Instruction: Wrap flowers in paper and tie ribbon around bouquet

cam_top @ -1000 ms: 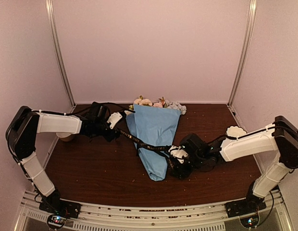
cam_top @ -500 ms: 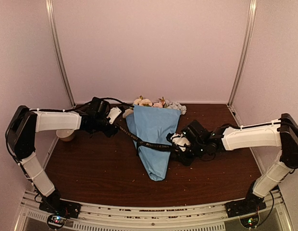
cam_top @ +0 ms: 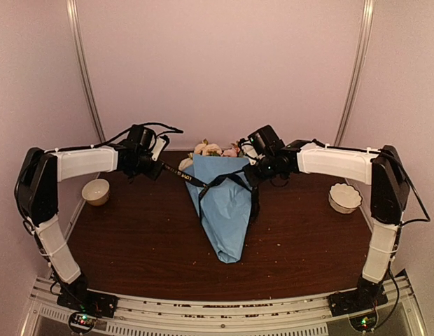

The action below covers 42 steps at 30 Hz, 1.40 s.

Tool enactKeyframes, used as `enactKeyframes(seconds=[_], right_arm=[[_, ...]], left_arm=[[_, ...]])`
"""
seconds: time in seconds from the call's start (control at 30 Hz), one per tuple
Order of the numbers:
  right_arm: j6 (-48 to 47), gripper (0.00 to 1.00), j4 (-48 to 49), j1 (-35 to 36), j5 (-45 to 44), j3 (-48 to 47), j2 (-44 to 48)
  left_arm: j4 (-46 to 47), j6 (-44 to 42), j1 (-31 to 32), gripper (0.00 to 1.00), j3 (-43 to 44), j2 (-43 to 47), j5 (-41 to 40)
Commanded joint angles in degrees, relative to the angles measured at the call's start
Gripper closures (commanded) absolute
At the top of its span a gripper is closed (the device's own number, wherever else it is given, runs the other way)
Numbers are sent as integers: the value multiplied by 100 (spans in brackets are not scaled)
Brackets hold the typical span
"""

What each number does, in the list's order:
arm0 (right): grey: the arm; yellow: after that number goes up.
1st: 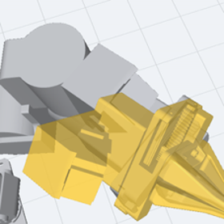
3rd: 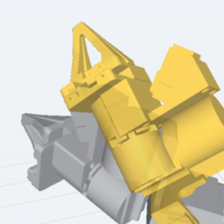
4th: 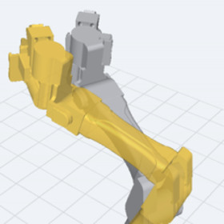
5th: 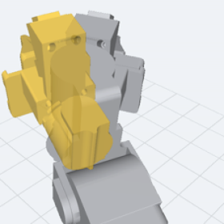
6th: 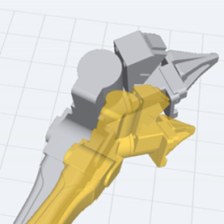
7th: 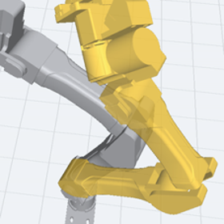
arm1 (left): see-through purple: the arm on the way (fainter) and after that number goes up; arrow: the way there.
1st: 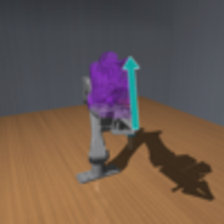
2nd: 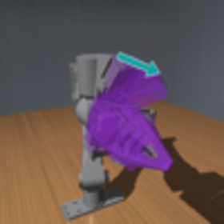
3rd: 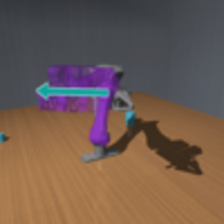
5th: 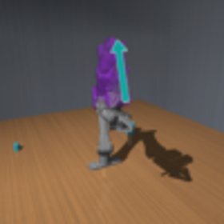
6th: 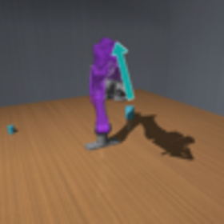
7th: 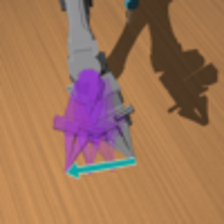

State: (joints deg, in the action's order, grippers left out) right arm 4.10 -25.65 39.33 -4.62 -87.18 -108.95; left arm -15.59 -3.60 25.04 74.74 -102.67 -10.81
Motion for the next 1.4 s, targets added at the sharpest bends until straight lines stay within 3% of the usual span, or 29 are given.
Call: enactKeyframes(seconds=[0.0, 0.2, 0.37, 0.57, 0.73, 0.8, 0.87, 0.97, 1.03, 1.17, 1.37], right_arm=[[343, 100, 100, -94, 51, -187, 264], [875, 100, -60, -42, 2004, -482, 226], [1383, 100, -420, 17, 2724, -805, 22], [1392, 100, -840, 153, 2741, -1414, -445], [1164, 100, -1392, 103, 2841, -1856, -738], [1241, 100, -991, -97, 2682, -647, 226], [1546, 100, -120, -689, 2377, 1253, 1503], [2014, 100, 600, -2239, 2614, 3913, 3255], [2391, 100, 1198, -3366, 2920, 5512, 4276], [2849, 100, 1617, -4398, 2783, 6663, 5305], [2862, 100, 1991, -5278, 3217, 6840, 4557]], left_arm=[[56, 272, -122, 100, -169, 186, -11], [532, 334, -109, 100, -596, 562, 590], [782, 531, -49, 100, -745, 598, 838], [751, 614, 12, 100, -720, 573, 911], [1124, 1131, -131, 100, -478, 325, 1528], [787, 1418, -594, 100, -127, 82, 1497], [558, 1910, -1445, 100, -132, 4, 1710], [965, 2643, -2570, 100, -867, 303, 2248], [998, 2705, -2992, 100, -1202, 566, 2174], [935, 2645, -3434, 100, -1706, 1231, 1621], [1055, 2945, -4526, 100, -2102, 1789, 1691]])
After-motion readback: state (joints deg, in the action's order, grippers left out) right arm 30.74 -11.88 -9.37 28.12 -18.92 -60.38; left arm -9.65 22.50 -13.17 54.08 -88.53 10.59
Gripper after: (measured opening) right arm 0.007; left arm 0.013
